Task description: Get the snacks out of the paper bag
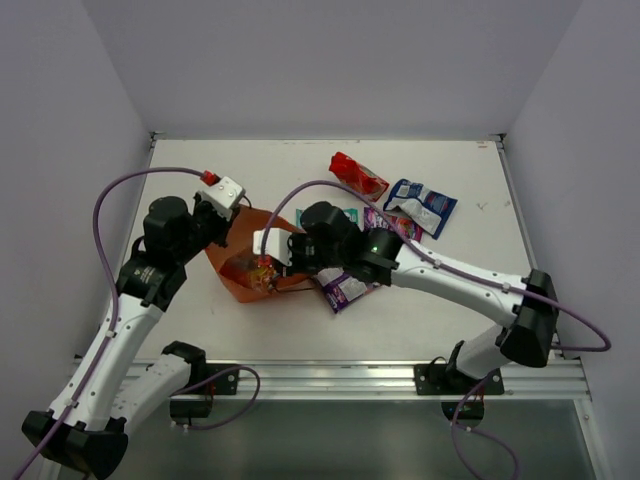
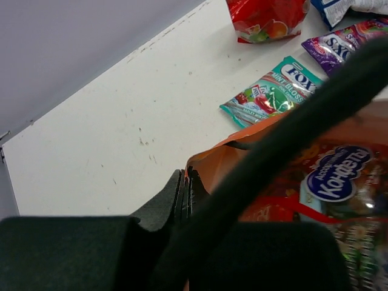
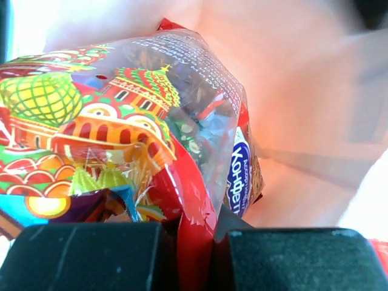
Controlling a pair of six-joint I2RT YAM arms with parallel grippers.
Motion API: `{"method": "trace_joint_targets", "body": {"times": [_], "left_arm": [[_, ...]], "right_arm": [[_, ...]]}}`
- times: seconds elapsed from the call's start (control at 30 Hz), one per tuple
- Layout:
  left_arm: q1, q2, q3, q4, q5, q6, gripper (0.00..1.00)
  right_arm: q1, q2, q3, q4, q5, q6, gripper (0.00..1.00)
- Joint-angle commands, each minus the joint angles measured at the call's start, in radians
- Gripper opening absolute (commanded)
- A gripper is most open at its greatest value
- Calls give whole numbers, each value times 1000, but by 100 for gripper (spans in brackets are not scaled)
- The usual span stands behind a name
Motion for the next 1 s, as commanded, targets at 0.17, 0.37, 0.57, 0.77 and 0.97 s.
{"method": "trace_joint_targets", "body": {"times": [0.17, 0.37, 0.57, 0.77, 0.97], "left_arm": [[0, 3, 23, 58, -64, -10, 0], [0, 10, 27, 52, -123, -30, 0], [2, 36, 33, 34, -197, -81, 0], [2, 72, 59, 6, -277, -112, 0], [2, 96, 79, -21, -335, -138, 0]], "right_arm": [[8, -284, 56, 154, -99, 30, 0], [-7, -387, 118, 154, -59, 70, 0], [-114, -488, 159, 156, 20, 130, 0], [-271, -545, 144, 177, 74, 200, 0], [-443, -528, 129, 234, 160, 225, 0]]}}
